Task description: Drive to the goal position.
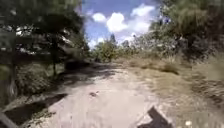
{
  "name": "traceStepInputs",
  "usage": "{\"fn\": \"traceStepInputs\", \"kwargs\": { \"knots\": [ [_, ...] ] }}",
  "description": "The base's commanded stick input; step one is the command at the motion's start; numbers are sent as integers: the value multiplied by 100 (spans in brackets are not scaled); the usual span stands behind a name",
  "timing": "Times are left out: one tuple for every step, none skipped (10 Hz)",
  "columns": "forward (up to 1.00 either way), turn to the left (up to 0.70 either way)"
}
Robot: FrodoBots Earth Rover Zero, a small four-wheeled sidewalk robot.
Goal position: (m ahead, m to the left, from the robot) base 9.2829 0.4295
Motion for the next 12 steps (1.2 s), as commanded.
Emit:
{"fn": "traceStepInputs", "kwargs": {
  "knots": [
    [85,0],
    [85,0],
    [85,0],
    [85,0],
    [85,0],
    [85,0],
    [85,0],
    [85,0],
    [85,0],
    [85,0],
    [85,0],
    [85,0]
  ]
}}
